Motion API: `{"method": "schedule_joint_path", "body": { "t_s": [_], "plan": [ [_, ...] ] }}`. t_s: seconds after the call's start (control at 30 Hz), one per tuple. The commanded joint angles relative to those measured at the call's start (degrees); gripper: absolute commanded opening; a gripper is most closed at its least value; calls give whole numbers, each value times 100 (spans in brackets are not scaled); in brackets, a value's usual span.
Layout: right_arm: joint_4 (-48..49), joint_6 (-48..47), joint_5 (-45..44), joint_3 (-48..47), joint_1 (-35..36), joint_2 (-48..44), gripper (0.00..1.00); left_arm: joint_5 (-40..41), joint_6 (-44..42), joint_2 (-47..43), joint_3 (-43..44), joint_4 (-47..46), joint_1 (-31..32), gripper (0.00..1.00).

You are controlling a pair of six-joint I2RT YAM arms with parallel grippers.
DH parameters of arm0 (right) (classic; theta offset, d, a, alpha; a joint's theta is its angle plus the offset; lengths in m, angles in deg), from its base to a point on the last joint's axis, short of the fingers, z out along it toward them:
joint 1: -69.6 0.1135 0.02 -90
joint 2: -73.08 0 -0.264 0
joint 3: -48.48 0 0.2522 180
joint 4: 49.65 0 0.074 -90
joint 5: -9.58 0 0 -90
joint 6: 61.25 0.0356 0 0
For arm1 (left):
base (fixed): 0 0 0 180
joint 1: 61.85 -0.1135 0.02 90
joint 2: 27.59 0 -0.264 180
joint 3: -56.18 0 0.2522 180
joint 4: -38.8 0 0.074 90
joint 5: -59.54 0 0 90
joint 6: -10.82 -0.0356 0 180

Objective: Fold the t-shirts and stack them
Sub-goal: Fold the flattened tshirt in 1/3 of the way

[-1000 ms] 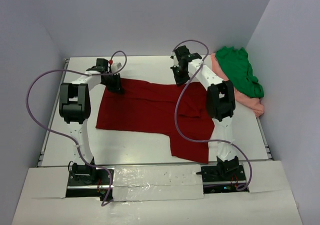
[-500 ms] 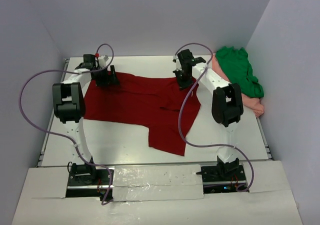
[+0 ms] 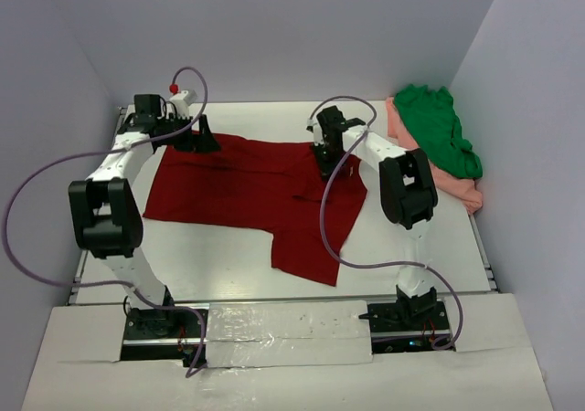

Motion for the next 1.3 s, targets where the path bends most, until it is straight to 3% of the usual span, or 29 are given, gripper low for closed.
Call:
{"method": "schedule_joint_path", "body": {
  "t_s": [0.0,0.17,0.4,0.6,0.93,1.27],
  "plan": [
    [58,-127,-576,-401,153,292,0,-546,-438,-758,-157,99,-14,99],
    [-740,-215,-1420,-1076,188,766,0,-459,-493,-1374,-280,319,-269,99],
    [-856,-479,-2326,-991,135,820,0,-300,-650,-1849,-517,531,-472,99],
    [-979,-585,-2424,-1174,-189,916,0,-274,-703,-2175,-649,627,-560,99],
    [-14,-892,-3680,-1359,-427,890,0,-53,-642,-2553,-1088,452,-718,99],
    [408,-980,-3646,-1923,-436,1110,0,-168,-563,-2948,-1545,294,-841,99]
  ]
}}
